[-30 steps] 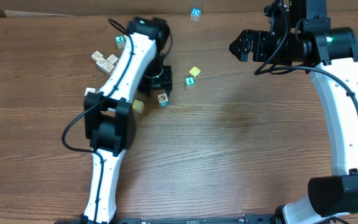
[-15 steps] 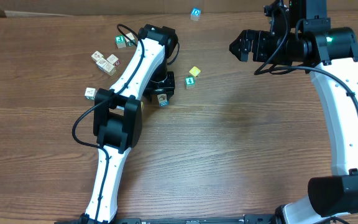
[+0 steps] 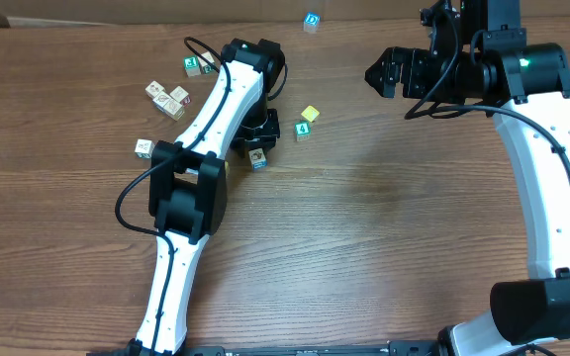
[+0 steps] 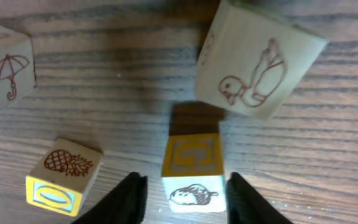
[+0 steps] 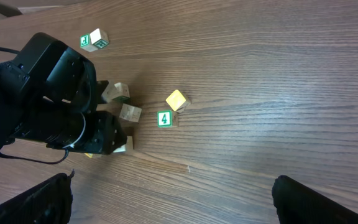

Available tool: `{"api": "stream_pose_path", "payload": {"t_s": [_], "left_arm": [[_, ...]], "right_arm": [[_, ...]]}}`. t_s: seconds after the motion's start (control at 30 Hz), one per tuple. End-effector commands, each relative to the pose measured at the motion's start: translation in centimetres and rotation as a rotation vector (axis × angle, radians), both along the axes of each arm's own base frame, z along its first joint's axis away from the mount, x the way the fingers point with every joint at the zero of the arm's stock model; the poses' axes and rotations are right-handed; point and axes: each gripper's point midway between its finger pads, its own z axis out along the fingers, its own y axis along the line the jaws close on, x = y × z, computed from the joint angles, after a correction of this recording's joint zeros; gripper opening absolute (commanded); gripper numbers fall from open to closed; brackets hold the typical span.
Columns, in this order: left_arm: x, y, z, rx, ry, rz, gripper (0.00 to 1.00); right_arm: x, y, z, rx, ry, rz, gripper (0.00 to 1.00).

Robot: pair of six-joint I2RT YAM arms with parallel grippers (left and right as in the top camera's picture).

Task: Form a tower
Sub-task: 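Lower the left gripper and grasp a yellow-faced block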

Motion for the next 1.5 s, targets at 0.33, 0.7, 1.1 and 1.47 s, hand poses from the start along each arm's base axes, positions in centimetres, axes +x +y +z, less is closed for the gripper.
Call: {"api": "stream_pose_path", "payload": {"t_s": [0.33,0.7,1.1,1.47], "left_arm": [[-0.8,-0.7,-1.8,0.025,0.017,-0.017,0.43],[-1.3,-1.0,-2.0,0.004,0.038,-0.085,0.35],[-0.6,-1.2,-1.7,0.0,0.005,-0.114,0.42],[-0.1,-1.5,-0.3,-0.012,-0.038,-0.132,0.34]], "right_arm": [[0.0,0.2,0.9,-0.002,-0.025,0.002,1.0],[0.0,0.2,0.9,-0.002,-0.025,0.002,1.0],[0.0,0.2,0.9,-0.002,-0.025,0.002,1.0],[0.0,0.2,0.9,-0.002,-0.025,0.002,1.0]]}}
